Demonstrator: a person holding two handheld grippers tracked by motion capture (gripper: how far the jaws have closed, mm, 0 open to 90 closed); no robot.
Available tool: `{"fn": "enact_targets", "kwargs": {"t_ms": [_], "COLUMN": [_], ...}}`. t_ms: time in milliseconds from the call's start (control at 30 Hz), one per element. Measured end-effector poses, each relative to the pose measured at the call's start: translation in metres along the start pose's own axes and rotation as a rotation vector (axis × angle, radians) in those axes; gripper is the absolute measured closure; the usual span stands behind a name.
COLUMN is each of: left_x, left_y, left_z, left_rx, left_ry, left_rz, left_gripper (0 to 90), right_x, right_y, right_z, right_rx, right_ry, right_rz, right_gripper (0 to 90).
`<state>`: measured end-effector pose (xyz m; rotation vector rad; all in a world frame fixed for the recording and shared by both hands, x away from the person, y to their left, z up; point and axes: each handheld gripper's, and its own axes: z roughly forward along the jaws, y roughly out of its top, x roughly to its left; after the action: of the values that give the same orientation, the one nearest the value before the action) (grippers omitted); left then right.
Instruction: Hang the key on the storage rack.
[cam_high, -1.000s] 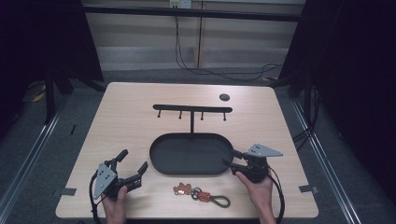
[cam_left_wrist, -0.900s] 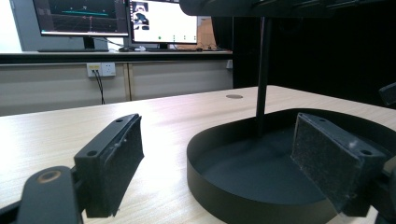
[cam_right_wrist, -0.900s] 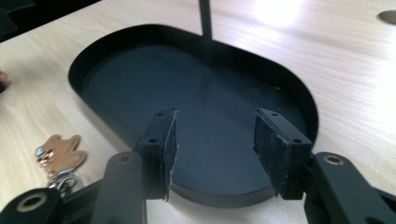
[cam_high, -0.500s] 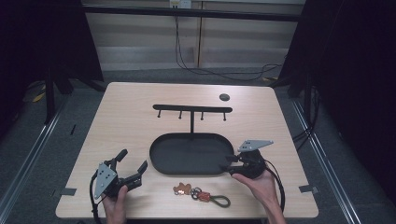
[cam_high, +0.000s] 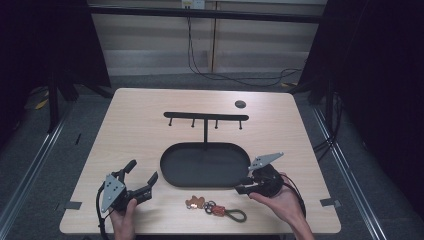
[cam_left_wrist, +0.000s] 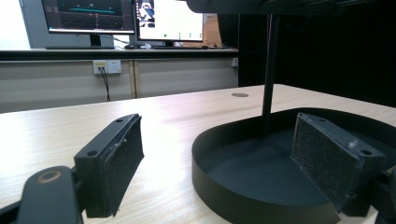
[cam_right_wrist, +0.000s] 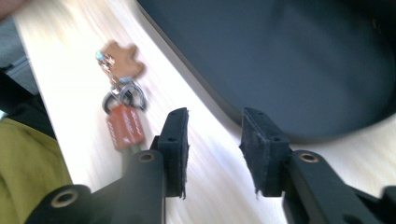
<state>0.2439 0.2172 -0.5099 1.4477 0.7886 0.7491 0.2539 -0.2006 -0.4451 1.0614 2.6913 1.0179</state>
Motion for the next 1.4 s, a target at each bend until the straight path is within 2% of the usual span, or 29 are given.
{"fn": "enact_targets", "kwargs": {"t_ms": [100, 167, 300, 467, 600, 733, 933, 1033, 1200, 1400], "left_x": [0.0, 0.0, 0.0, 0.0, 0.0, 0.0, 0.0, 0.0, 0.0, 0.0], "left_y": [0.0, 0.0, 0.0, 0.0, 0.0, 0.0, 0.0, 0.0, 0.0, 0.0], "left_z": [0.0, 0.0, 0.0, 0.0, 0.0, 0.0, 0.0, 0.0, 0.0, 0.0], "left_rx": [0.001, -0.002, 0.002, 0.001, -0.001, -0.002, -0.001, -0.002, -0.001, 0.004], "left_ry": [0.0, -0.001, 0.0, 0.001, -0.003, -0.004, -0.003, -0.003, -0.005, -0.012], "left_rz": [0.0, -0.001, 0.001, -0.001, 0.0, -0.001, 0.0, -0.001, 0.0, -0.002], "left_gripper": [16.2, 16.2, 16.2, 16.2, 16.2, 16.2, 16.3, 16.2, 16.2, 16.2], "right_x": [0.0, 0.002, 0.002, 0.005, 0.002, 0.002, 0.005, 0.007, 0.007, 0.01], "right_y": [-0.004, -0.006, -0.01, -0.011, -0.015, -0.018, -0.017, -0.017, -0.016, -0.008], "right_z": [0.004, 0.008, 0.012, 0.015, 0.019, 0.02, 0.023, 0.026, 0.027, 0.03], "right_rx": [0.061, 0.101, 0.141, 0.192, 0.209, 0.221, 0.267, 0.296, 0.295, 0.358], "right_ry": [0.071, 0.103, 0.117, 0.163, 0.205, 0.211, 0.218, 0.204, 0.163, 0.134], "right_rz": [0.012, -0.002, 0.001, 0.013, 0.044, 0.036, -0.012, -0.035, -0.065, -0.097], "right_gripper": [68.7, 70.8, 72.2, 73.7, 72.7, 74.2, 73.2, 73.4, 73.8, 79.7]}}
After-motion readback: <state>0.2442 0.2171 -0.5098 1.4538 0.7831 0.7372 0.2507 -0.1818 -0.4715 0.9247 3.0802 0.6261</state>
